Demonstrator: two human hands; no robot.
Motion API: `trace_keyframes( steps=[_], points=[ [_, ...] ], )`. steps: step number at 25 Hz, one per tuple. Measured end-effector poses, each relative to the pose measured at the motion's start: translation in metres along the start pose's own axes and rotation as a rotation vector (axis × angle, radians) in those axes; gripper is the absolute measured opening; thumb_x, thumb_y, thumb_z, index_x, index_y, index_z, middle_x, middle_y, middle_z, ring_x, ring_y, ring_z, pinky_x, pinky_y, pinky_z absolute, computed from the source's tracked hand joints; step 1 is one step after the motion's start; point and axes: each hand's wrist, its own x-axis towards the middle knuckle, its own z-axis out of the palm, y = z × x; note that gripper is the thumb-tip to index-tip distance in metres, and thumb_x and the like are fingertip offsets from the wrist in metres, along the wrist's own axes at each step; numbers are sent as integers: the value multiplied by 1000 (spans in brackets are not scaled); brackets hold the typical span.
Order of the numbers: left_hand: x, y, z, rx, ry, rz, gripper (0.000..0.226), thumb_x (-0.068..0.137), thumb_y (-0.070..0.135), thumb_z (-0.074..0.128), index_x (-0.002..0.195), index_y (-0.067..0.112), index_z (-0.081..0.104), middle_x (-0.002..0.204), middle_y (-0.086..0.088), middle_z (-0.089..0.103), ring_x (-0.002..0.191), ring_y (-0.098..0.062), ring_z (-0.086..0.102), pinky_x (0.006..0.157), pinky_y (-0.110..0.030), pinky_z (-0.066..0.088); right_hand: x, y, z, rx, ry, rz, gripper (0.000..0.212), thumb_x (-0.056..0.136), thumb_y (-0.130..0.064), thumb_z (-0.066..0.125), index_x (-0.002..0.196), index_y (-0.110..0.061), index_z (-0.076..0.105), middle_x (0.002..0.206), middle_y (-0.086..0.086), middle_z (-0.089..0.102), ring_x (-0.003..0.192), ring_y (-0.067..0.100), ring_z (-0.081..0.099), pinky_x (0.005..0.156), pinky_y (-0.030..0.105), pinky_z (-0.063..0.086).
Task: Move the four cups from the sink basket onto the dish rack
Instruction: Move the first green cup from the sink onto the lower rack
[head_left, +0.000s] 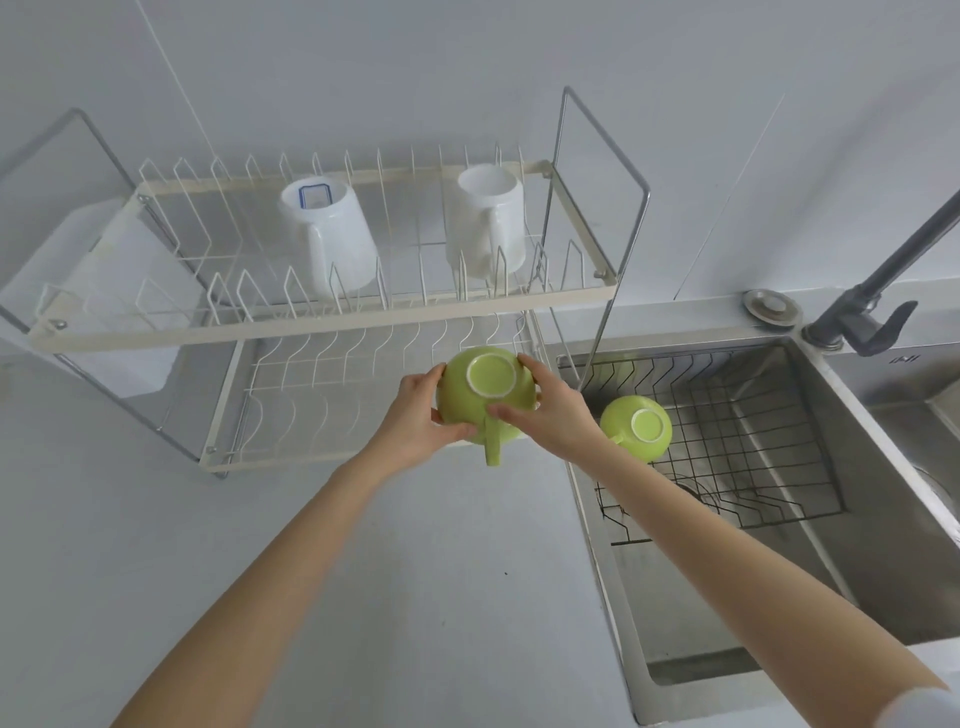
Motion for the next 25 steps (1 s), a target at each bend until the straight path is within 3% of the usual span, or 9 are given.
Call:
trace_keyframes(
  steps=[6, 13, 18, 25],
  points=[
    [41, -5, 3, 4, 11, -49, 85, 75, 20, 73, 144, 13, 24, 142, -16, 33, 102, -30, 63, 86, -21, 38, 45, -4, -3, -69, -55, 29, 75, 84, -27, 63, 146, -19, 22, 145, 8, 41, 134, 28, 37, 106, 37, 34],
    [62, -12, 5, 43, -13, -54, 78, 77, 25, 71, 142, 12, 29, 136, -17, 40, 114, -30, 53, 86, -22, 35, 67, -1, 2, -64, -48, 60, 69, 87, -25, 59, 145, -15, 24, 145, 10, 42, 133, 27, 38, 105, 34, 35],
    [67, -9, 8, 62, -23, -39, 75, 78, 28, 69, 141, 13, 30, 132, -20, 42, 119, -34, 46, 100, -37, 38, 73, 1, 4, -98, -5, 69, 65, 88, -28, 57, 144, -14, 26, 143, 12, 41, 131, 28, 40, 103, 35, 37],
    [72, -7, 9, 86, -28, -41, 75, 79, 30, 68, 141, 15, 28, 131, -19, 41, 118, -36, 46, 101, -41, 39, 74, 3, 4, -99, -5, 66, 64, 91, -29, 53, 145, -14, 22, 148, 11, 34, 133, 29, 36, 106, 38, 34]
  ],
)
